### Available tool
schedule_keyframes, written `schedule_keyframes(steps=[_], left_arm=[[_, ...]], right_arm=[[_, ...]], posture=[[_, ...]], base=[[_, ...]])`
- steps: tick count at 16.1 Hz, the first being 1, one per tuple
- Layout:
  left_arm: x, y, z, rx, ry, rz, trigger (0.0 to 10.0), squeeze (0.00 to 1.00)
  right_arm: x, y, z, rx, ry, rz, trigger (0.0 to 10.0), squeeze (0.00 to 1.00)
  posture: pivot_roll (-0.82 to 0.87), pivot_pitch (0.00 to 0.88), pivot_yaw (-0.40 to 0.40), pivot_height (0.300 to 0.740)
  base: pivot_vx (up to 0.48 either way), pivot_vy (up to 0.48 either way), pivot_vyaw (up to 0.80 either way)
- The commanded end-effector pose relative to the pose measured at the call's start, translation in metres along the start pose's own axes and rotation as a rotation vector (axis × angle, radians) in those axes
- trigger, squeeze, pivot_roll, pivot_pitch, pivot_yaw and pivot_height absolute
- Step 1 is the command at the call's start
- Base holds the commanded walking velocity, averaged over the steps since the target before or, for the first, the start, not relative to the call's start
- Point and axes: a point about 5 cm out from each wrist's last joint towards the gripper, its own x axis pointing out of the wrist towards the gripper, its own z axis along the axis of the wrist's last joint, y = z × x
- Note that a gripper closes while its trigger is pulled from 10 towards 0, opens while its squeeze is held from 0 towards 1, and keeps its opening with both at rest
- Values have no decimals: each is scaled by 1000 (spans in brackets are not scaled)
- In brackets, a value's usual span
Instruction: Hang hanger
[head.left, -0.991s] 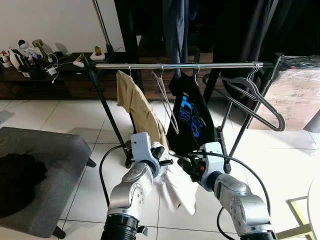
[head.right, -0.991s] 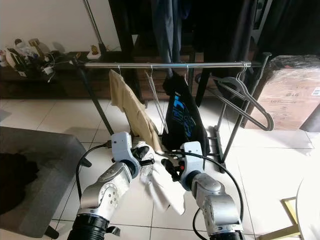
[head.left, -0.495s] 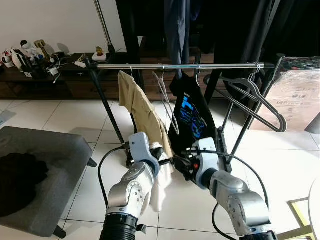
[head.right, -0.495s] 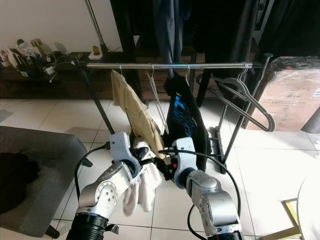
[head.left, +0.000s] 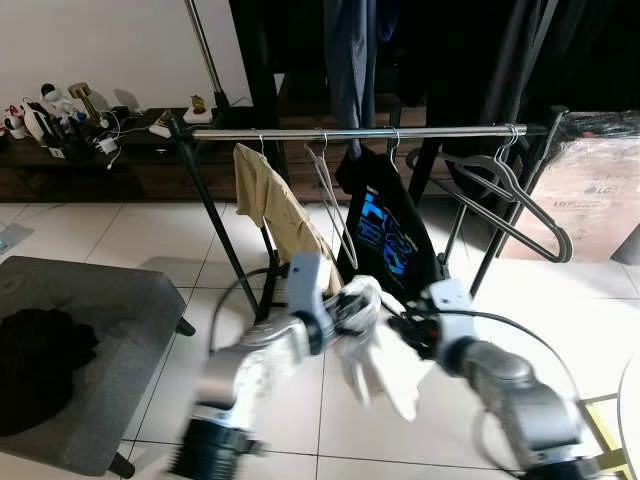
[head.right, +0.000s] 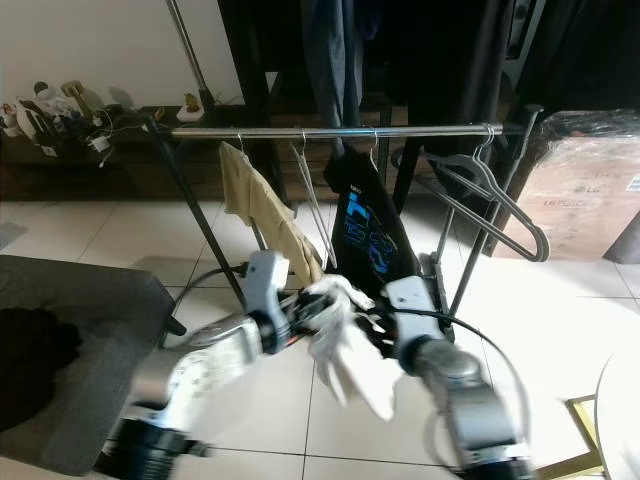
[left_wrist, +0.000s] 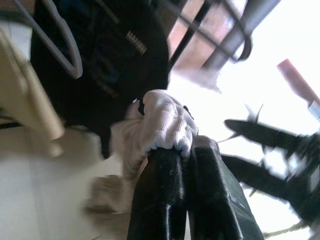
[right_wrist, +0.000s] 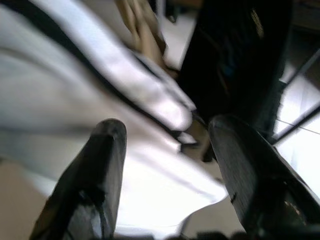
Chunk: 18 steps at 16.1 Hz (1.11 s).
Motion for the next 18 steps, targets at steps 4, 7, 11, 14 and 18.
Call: schedule_keyframes(steps=[4,7,11,14,18], left_arm=[[-3,-6,-2,182,73,-112,10000,0],[-3,-16,-4,222,82,-202,10000,0],[-6,-19,-3,253,81,-250,10000,0],[-9,-23,-6,265,95,-296,10000,0],[-10,-28,-9,275,104,-334,10000,0]], right_arm=[[0,0,-3,-91,-15,92,10000,0],[-2,7,-10,-155,-12,212,10000,0],[-10,8,-28,-262,43,347,10000,0],[-10,4,-33,-284,47,381,10000,0],[-9,8,-18,-300,-68,429,10000,0]], posture=[[-126,123,79,740],[-122,123,81,740],[-115,123,85,740],[-112,124,87,740],[-111,121,90,740]], base=[[0,0,0],[0,0,0],[0,0,0],[0,0,0],[0,0,0]])
